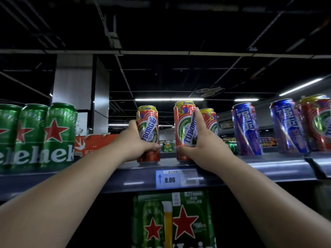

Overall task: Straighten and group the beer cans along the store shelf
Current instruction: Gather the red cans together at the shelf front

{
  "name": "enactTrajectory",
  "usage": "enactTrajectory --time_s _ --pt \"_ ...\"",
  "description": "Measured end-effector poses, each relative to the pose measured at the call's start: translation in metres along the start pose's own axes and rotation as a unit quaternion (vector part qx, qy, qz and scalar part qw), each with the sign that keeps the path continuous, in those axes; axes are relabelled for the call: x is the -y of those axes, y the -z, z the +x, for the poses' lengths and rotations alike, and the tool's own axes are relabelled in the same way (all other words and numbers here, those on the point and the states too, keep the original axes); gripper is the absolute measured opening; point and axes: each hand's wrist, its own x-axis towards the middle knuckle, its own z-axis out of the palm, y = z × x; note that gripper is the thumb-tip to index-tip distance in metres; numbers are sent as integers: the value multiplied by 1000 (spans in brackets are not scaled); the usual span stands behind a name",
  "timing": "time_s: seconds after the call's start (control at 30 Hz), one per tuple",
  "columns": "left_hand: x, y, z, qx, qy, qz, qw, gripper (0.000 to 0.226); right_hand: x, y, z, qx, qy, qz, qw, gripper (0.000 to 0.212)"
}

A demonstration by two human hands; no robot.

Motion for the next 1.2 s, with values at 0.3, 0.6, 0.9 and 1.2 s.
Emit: enactTrajectory --time_s 0.3,0.6,0.9,1.2 --pt "19 43 -29 -4 -44 -24 999 87 42 -25 3 27 34 34 998 127" --pt "57 66 -37 -13 -58 -31 998 90 87 -66 2 6 55 42 998 122" --pt "72 55 -45 -77 -106 58 990 85 91 -68 -10 -31 50 32 998 113" --pt "50 37 -64 -173 -188 101 961 96 80 -63 -9 -41 59 91 993 121"
